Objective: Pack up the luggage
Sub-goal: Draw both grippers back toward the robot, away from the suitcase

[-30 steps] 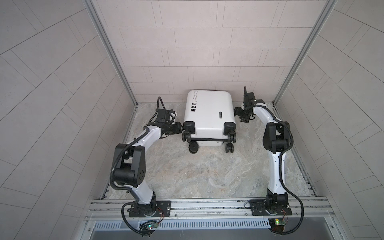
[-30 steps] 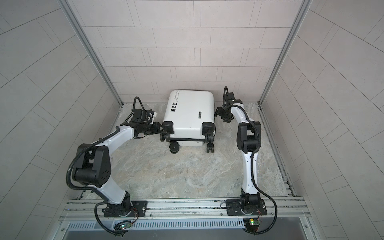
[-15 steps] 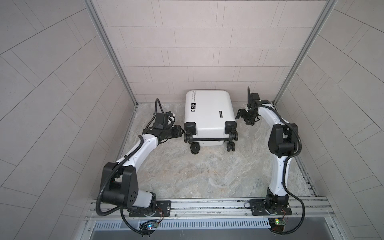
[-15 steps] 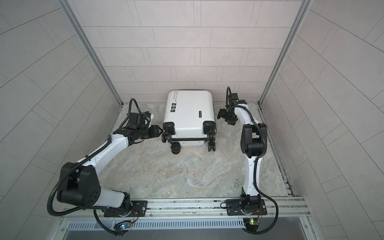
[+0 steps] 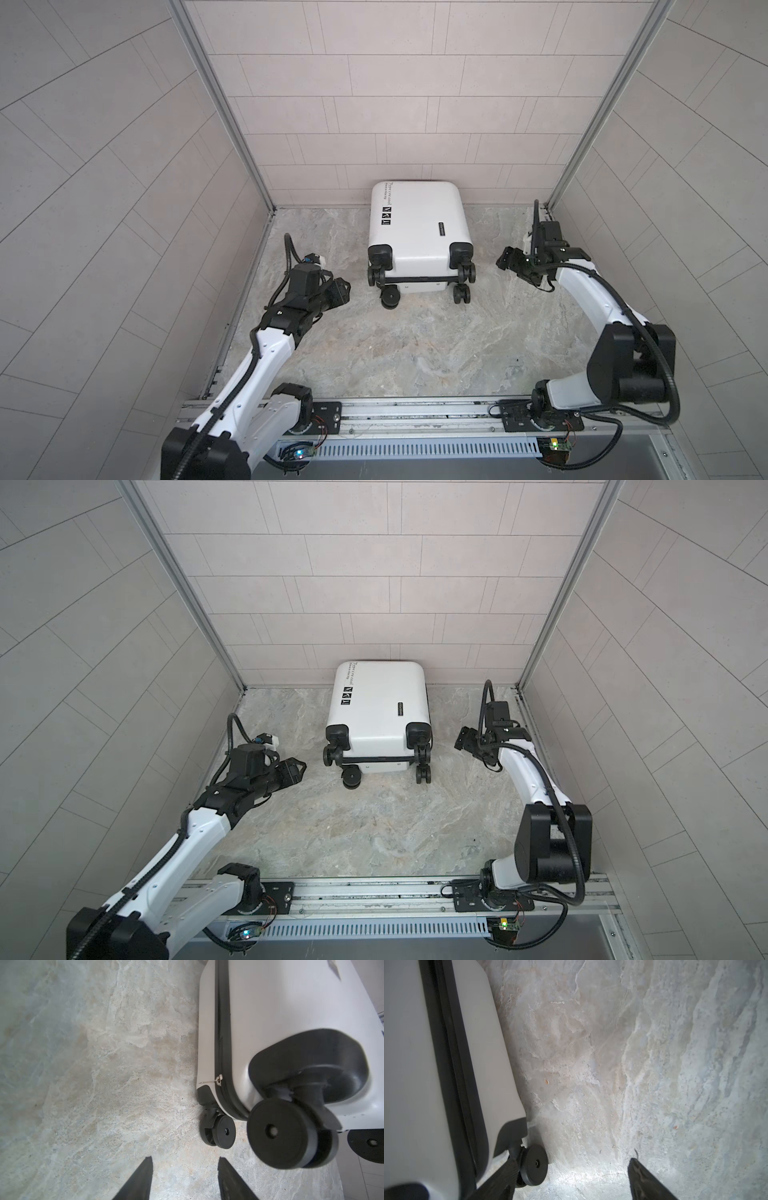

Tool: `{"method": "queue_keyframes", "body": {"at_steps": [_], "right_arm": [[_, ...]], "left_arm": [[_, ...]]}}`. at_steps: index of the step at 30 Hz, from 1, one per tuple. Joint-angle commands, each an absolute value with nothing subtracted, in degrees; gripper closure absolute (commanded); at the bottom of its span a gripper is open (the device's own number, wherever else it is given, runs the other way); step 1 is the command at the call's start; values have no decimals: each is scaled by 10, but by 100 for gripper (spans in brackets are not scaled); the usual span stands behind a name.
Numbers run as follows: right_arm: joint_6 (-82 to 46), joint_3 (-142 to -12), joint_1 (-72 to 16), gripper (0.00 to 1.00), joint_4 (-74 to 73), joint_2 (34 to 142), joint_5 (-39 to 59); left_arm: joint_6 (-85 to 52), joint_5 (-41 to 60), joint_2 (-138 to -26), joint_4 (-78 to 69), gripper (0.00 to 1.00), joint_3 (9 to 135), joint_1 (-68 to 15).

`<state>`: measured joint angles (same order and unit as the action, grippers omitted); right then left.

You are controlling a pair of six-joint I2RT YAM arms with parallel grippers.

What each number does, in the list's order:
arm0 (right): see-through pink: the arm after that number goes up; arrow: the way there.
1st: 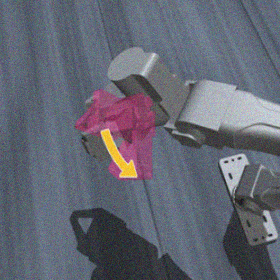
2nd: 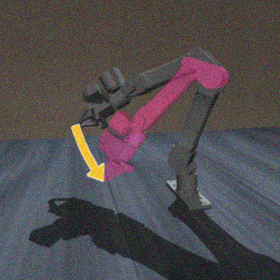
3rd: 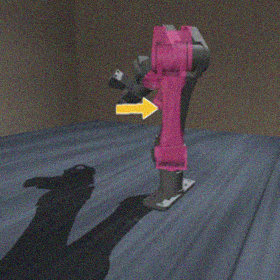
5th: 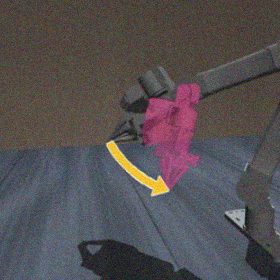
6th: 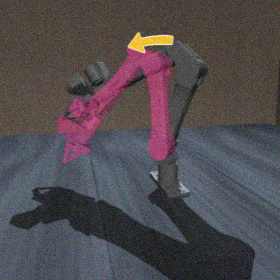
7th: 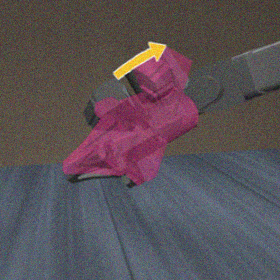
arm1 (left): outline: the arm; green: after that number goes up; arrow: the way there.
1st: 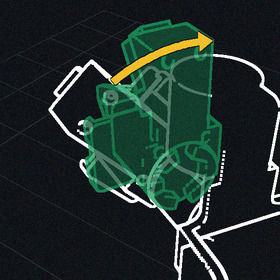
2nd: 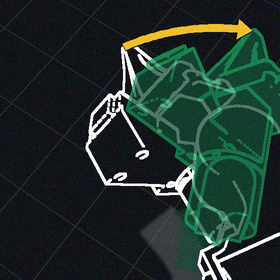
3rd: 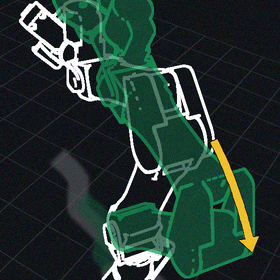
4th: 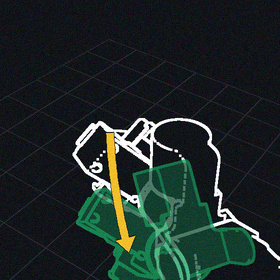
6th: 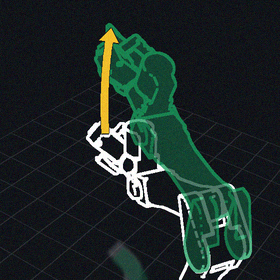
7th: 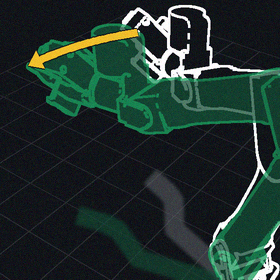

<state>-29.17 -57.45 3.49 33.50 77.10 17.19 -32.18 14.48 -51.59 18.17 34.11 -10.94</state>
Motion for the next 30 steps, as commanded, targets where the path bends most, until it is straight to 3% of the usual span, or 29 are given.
{"method": "queue_keyframes", "body": {"at_steps": [1, 7, 12, 19, 30], "right_arm": [[-292, -496, 10, 15, 290, 679, 146], [-295, -359, -63, 17, 247, 526, 124], [-305, -269, -140, 17, 183, 485, 105], [-345, -250, -236, 14, 70, 566, 70], [-372, -289, -247, 14, -51, 712, 51]], "left_arm": [[-360, 127, -485, 152, 43, 306, -107], [-380, 132, -449, 149, 42, 264, -108], [-407, 145, -448, 115, 42, 234, -108], [-430, 177, -486, 87, 42, 228, -114], [-436, 181, -505, 67, 42, 229, -120]]}}
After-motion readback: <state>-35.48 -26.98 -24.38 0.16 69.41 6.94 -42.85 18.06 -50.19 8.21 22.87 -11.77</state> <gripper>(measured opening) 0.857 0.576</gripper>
